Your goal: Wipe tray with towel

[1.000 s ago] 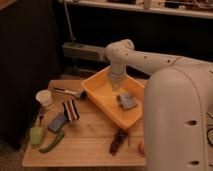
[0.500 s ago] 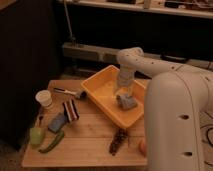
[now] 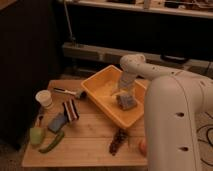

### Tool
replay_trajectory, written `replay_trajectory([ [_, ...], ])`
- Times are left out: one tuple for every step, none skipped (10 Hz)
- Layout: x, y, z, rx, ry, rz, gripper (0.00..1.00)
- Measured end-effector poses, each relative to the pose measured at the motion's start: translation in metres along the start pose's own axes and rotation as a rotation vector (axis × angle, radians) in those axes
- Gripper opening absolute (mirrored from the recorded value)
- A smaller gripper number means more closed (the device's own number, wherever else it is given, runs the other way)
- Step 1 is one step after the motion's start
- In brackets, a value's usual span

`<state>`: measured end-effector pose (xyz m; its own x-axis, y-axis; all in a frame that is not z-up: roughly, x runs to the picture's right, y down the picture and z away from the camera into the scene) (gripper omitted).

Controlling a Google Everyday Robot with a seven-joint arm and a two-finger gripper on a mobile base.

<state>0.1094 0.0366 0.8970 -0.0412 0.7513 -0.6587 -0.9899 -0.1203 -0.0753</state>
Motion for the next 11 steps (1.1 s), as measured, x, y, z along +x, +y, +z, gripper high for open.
replay_trajectory([
  [-0.001,0.000,0.000,-0.004,-0.001,0.002,0.80],
  [-0.003,0.000,0.001,-0.008,-0.001,0.001,0.76],
  [-0.004,0.002,0.003,-0.013,0.000,-0.002,0.66],
  [-0.005,0.006,0.006,-0.013,0.005,-0.006,0.55],
  [-0.005,0.007,0.008,-0.012,0.009,-0.008,0.47],
  [-0.006,0.007,0.008,-0.008,0.011,-0.007,0.36],
  [-0.005,0.004,0.009,0.003,0.017,0.000,0.25],
  [-0.005,0.003,0.011,0.018,0.027,0.004,0.16],
  [-0.004,0.004,0.015,0.034,0.042,0.005,0.05],
  [-0.003,0.003,0.018,0.045,0.055,0.007,0.01],
  [-0.002,0.003,0.019,0.056,0.065,0.009,0.00],
])
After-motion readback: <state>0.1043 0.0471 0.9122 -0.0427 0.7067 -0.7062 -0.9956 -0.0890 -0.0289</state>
